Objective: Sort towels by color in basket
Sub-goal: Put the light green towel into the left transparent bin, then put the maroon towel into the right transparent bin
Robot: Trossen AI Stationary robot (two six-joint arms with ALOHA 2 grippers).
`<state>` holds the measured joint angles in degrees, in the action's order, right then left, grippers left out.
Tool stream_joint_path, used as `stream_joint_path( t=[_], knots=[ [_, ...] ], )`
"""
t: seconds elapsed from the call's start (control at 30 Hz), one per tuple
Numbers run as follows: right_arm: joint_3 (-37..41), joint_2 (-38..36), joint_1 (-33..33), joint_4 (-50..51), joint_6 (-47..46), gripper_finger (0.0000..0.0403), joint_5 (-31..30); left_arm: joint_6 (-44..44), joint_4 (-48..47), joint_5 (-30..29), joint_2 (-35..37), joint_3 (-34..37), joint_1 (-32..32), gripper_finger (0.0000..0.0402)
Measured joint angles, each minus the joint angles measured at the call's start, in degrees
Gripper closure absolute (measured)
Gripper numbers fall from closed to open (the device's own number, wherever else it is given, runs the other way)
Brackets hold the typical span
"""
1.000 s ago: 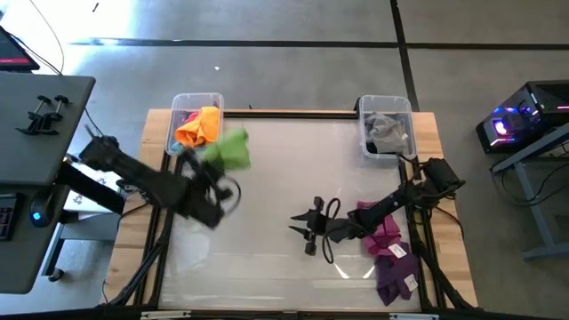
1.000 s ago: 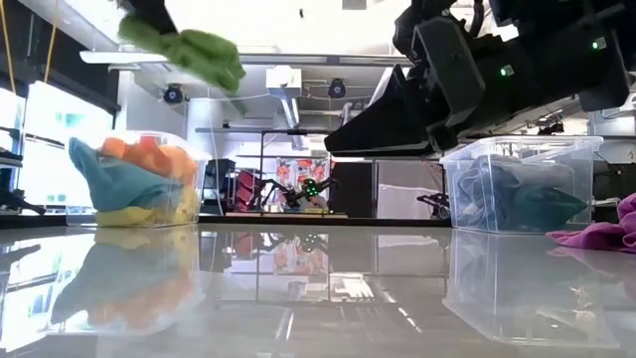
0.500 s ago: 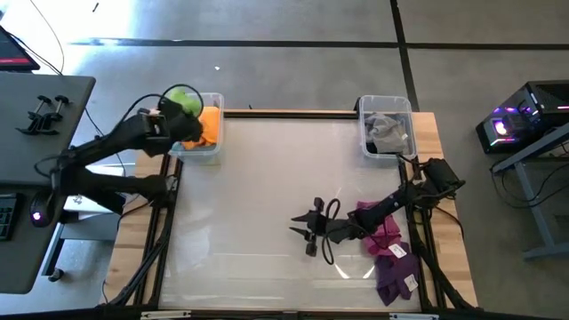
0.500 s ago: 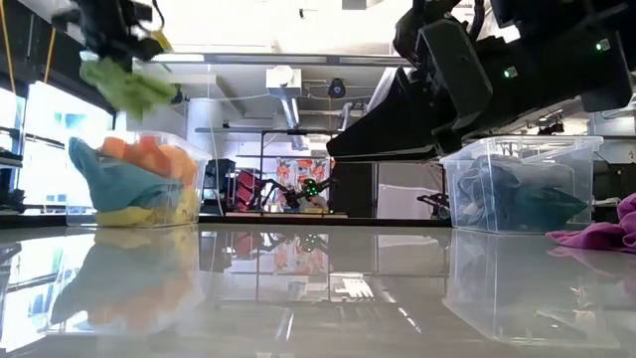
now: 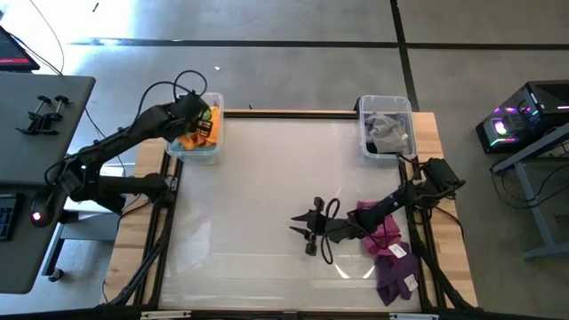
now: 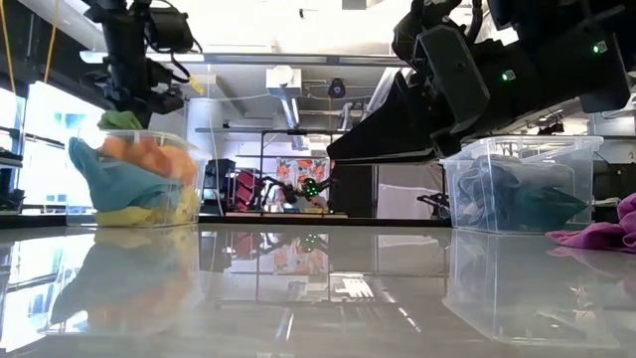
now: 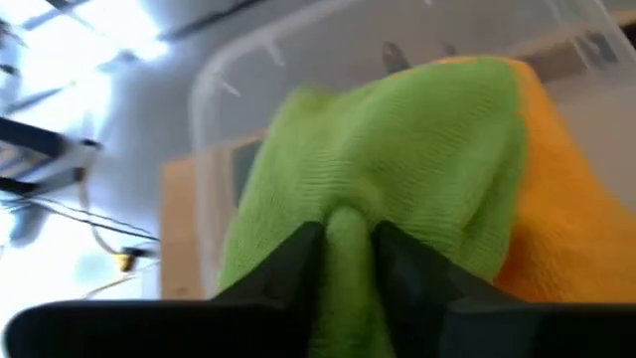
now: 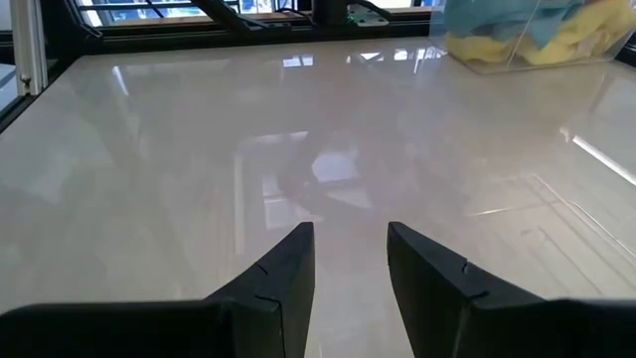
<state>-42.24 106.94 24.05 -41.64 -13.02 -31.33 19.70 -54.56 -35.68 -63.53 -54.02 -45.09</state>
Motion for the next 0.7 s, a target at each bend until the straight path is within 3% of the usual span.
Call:
stream_joint_path(
  t=[0.23,0.47,0.6,0.7],
  knots=[
    [0.0,0.0,0.0,0.6,-0.1,0.0279,0.0,-2.3,-1.2,8.9,1.2,-2.9,-1.8,0.0233],
    [0.0,0.0,0.1,1.3,-1.6,0.0279,0.2,-1.9,-4.1,17.7,2.1,-5.5,-1.5,0.0231],
    [0.0,-6.6,1.0,16.6,-6.3,0.0279,1.9,0.4,-0.4,28.3,2.5,-5.5,2.6,0.0249],
    [0.0,-15.5,1.6,33.2,-12.9,0.0279,7.5,1.2,6.8,32.7,3.3,-5.5,9.0,0.0261]
  ],
)
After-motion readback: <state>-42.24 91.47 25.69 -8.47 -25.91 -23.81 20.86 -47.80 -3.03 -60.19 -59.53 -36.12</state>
